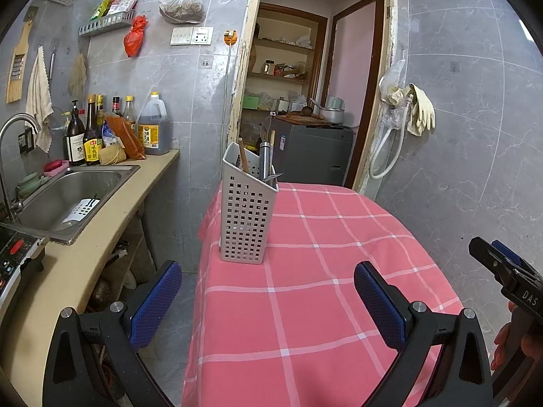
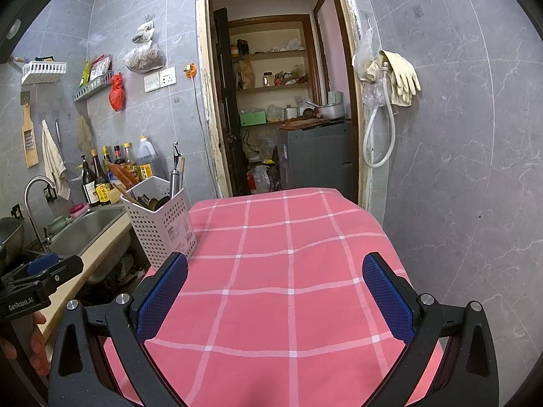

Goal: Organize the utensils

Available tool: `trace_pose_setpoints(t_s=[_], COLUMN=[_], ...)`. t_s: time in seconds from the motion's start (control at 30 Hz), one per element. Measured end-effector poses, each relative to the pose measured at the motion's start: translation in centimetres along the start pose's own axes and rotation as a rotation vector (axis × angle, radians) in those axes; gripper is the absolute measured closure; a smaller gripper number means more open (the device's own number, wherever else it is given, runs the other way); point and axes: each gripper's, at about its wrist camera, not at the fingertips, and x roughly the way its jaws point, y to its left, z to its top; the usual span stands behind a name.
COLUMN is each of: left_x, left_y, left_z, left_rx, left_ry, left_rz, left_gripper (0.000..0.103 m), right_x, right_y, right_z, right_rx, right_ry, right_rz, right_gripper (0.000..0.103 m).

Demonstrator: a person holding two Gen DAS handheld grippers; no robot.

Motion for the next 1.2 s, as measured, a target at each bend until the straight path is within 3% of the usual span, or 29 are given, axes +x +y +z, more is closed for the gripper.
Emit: trace_pose_setpoints(t_s=[1.2], left_x=[0.03], left_y=[-0.08], left_z=[-0.13], left_rx=[0.000], left_ry=[-0.001], left_rz=[0.001], left_gripper=[0.001], right_x=[0.36], right_y=[0.02], right_z=[-0.08], right_rx=[0.002], right_ry=[0.001], right_rz=[0.002], right_gripper=[0.002])
